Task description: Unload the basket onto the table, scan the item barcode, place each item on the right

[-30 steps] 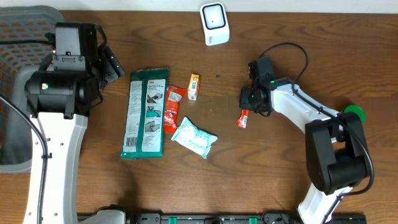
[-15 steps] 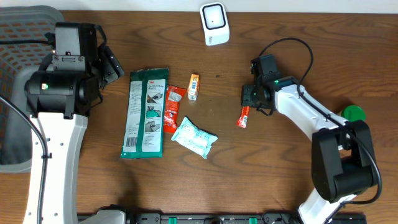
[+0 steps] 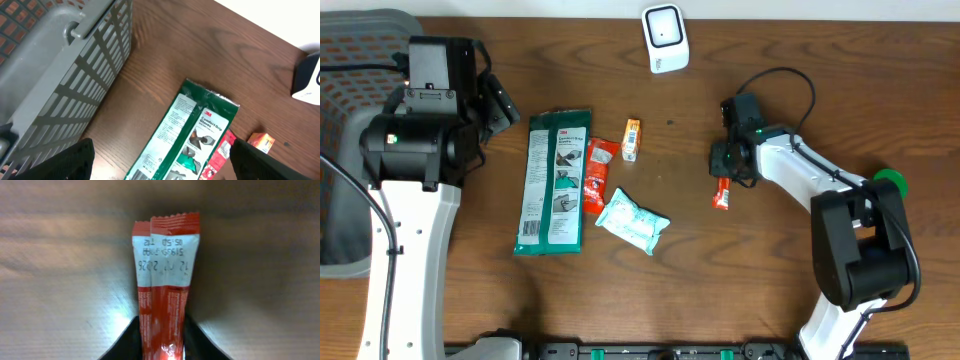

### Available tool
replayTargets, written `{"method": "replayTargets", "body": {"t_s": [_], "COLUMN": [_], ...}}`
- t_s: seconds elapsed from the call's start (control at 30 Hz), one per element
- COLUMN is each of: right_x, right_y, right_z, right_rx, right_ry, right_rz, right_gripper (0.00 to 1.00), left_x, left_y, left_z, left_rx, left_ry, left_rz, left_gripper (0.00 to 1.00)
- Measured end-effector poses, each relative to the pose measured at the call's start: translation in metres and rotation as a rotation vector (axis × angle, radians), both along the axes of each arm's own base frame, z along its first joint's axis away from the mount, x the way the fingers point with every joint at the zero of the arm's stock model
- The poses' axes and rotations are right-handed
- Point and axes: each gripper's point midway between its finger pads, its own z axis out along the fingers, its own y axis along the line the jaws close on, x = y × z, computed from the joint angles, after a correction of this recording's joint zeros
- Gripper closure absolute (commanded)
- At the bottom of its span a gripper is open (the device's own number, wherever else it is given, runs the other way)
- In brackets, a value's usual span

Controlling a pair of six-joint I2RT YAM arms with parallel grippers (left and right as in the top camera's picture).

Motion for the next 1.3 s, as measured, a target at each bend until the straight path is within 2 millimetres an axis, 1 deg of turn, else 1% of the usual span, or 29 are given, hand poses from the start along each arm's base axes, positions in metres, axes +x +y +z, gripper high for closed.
{"method": "replayTargets", "body": {"t_s": [0.1,0.27,0.3,0.33,0.5,0.63,0.73,0.87,1.0,1.1,1.2,1.3], "right_x": [-0.01,-0.015,-0.015,-0.014,0.008,0.023,0.027,0.028,0.022,0.017,0.002,-0.015], "right_y": [-0.009,-0.014,-0.014,-0.014,-0.008,-0.004,-0.004,-0.007,-0.012,-0.02,-0.039,-0.053], "right_z": [0.001,0.007,0.009,0.01,0.019,0.025,0.027,0.027,0.024,0.021,0.016,0.012], "right_rx": [-0.008,-0.014,-0.014,-0.016,-0.019,-0.028,-0.032,-0.05,-0.072,-0.111,-0.201,-0.258], "right_ry": [0.043,0.056,0.054,0.047,-0.061,-0.132,-0.153,-0.156,-0.129,-0.107,-0.041,0.026], "right_rz": [-0.028,-0.033,-0.024,-0.012,0.098,0.165,0.173,0.167,0.162,0.15,0.105,0.077], "right_gripper": [0.6,0.59,0.51,0.45,0.44,0.46,0.45,0.44,0.38,0.37,0.36,0.34], "left_x": [0.0,0.0,0.0,0.0,0.0,0.0,0.0,0.0,0.0,0.0,0.0,0.0], "left_y": [0.0,0.0,0.0,0.0,0.0,0.0,0.0,0.0,0.0,0.0,0.0,0.0], "left_z": [0.0,0.0,0.0,0.0,0.0,0.0,0.0,0.0,0.0,0.0,0.0,0.0], "left_rx": [0.0,0.0,0.0,0.0,0.0,0.0,0.0,0.0,0.0,0.0,0.0,0.0], "left_ry": [0.0,0.0,0.0,0.0,0.0,0.0,0.0,0.0,0.0,0.0,0.0,0.0], "left_rz": [0.0,0.0,0.0,0.0,0.0,0.0,0.0,0.0,0.0,0.0,0.0,0.0], "left_gripper": [0.13,0.13,0.13,0.13,0.13,0.13,0.13,0.13,0.13,0.13,0.13,0.13]}}
